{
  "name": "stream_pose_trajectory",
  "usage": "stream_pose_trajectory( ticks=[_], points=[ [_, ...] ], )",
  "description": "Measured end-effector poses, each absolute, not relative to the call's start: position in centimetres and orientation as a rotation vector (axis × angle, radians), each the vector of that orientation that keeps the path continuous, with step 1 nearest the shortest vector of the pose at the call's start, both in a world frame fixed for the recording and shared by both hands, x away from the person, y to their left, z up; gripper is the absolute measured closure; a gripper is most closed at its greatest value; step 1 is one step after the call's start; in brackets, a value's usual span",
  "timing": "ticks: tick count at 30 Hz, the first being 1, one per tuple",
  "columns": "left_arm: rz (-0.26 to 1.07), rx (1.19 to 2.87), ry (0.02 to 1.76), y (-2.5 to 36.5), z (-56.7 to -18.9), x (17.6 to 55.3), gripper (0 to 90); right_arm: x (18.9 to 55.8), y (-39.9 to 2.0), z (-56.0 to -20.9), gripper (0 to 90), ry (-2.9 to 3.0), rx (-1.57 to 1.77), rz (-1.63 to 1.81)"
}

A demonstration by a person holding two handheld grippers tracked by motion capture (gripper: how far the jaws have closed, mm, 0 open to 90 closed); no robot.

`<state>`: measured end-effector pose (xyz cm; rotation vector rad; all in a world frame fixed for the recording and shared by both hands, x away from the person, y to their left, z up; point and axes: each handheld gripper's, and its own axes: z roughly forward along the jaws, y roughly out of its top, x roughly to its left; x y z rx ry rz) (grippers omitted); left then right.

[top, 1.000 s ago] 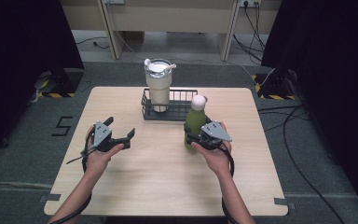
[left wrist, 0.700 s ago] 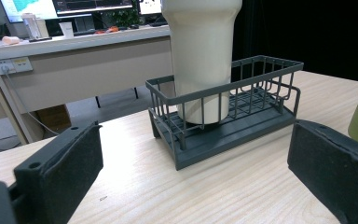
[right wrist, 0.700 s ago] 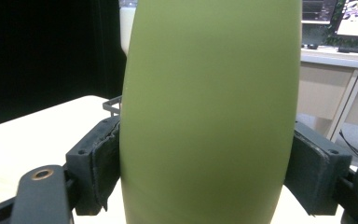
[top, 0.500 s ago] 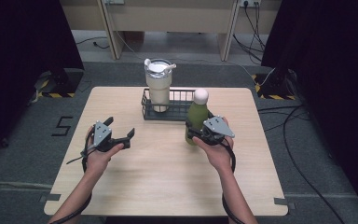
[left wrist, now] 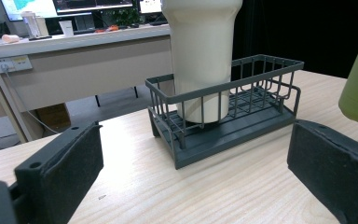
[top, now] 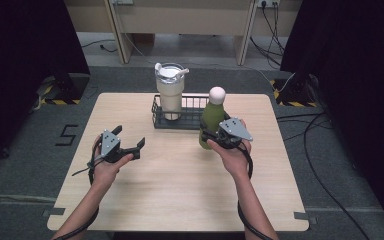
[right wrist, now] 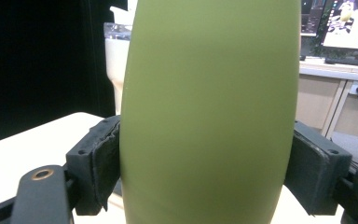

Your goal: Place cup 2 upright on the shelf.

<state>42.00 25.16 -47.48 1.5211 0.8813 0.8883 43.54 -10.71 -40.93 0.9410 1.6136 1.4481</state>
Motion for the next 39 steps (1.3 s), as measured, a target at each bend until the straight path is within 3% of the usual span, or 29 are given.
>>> stream_pose_trajectory(
  ticks=[39],
  points=[
    [0.896, 1.508, 0.893, 25.4, -47.4, 42.0, 3.3, 46.1, -10.1, -38.0, 21.6, 1.544, 0.950, 1.473]
  ],
)
